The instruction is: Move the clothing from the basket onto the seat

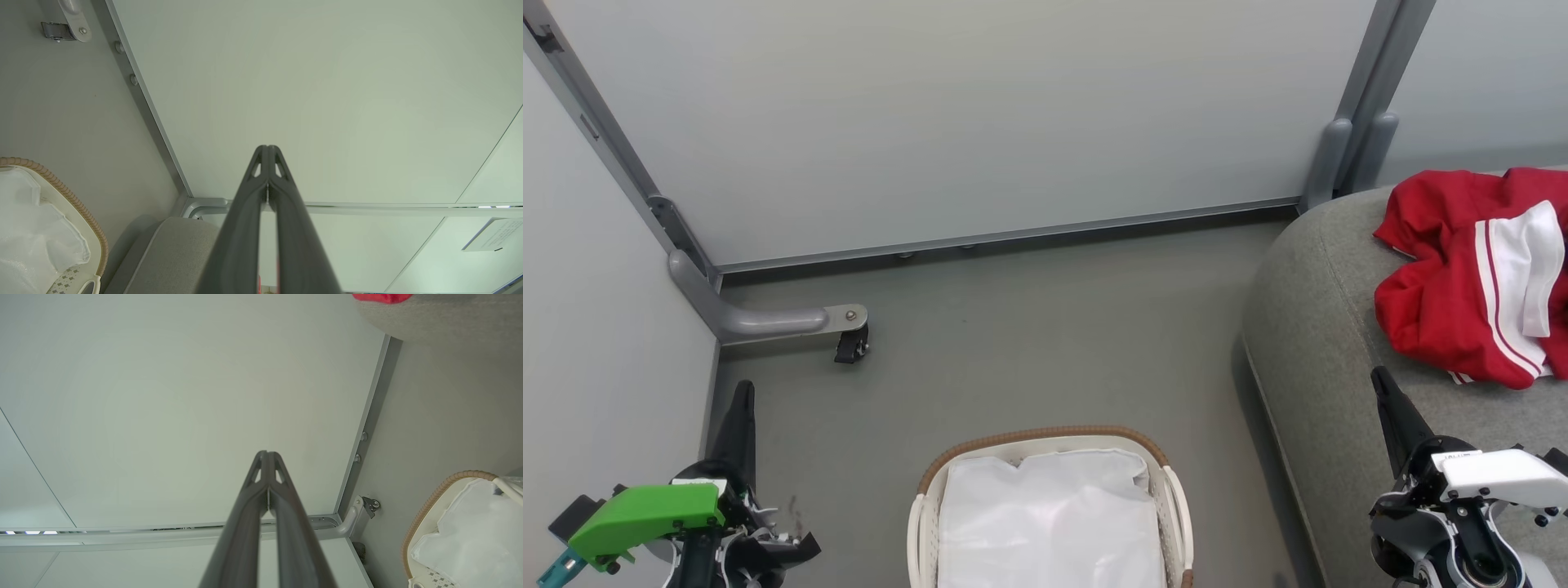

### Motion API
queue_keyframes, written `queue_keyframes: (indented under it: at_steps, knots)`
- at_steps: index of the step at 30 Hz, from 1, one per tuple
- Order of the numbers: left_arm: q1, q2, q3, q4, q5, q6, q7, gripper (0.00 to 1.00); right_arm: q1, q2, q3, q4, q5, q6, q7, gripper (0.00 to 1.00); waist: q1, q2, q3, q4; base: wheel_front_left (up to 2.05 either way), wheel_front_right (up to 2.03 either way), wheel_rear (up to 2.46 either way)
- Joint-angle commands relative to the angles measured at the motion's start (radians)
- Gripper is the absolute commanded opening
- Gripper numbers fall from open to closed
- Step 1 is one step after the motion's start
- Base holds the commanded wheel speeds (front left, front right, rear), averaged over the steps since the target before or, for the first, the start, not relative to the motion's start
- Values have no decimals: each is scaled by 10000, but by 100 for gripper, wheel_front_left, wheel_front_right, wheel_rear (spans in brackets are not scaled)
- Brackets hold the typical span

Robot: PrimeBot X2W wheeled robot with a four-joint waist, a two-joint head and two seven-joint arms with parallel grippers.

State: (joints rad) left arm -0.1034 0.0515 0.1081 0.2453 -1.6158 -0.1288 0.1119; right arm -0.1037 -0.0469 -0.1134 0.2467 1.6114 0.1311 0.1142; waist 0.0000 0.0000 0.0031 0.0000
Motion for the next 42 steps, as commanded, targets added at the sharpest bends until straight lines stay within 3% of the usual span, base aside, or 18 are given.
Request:
queue_keyframes:
  at_steps: [1,42]
  knots:
    - [-97,51,43,-14,-18,-36,5,0,-85,-63,-25,-42,29,-7,35,0,0,0,0,0,0,0,0]
    - [-101,21,65,-14,23,-36,34,0,-83,-63,-23,-39,31,-7,33,0,0,0,0,0,0,0,0]
